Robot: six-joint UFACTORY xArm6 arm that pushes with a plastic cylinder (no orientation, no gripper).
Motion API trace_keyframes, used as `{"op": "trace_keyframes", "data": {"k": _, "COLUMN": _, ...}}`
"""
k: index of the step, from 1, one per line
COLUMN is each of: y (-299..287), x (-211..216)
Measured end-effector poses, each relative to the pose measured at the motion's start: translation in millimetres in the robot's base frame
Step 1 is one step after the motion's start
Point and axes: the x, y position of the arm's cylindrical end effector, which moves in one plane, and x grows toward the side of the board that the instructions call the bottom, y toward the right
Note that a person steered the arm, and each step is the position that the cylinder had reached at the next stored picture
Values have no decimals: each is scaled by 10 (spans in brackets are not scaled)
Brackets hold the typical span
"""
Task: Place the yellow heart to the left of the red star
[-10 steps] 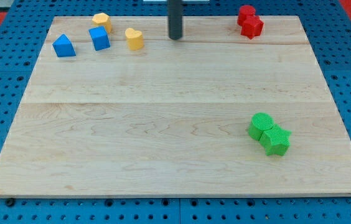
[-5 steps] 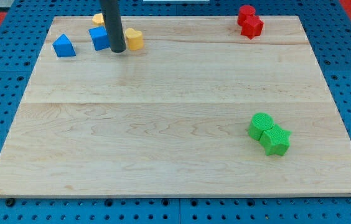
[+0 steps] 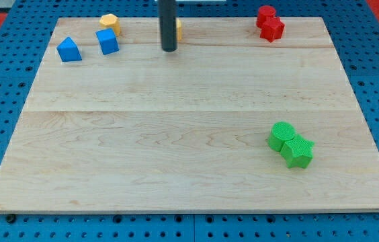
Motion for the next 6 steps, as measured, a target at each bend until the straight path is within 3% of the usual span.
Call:
{"op": "trace_keyframes", "data": {"k": 3, "y": -454, "x": -409}}
{"op": "trace_keyframes", "data": {"k": 4, "y": -269, "x": -669}}
{"op": "trace_keyframes", "data": {"k": 6, "y": 488, "x": -642}}
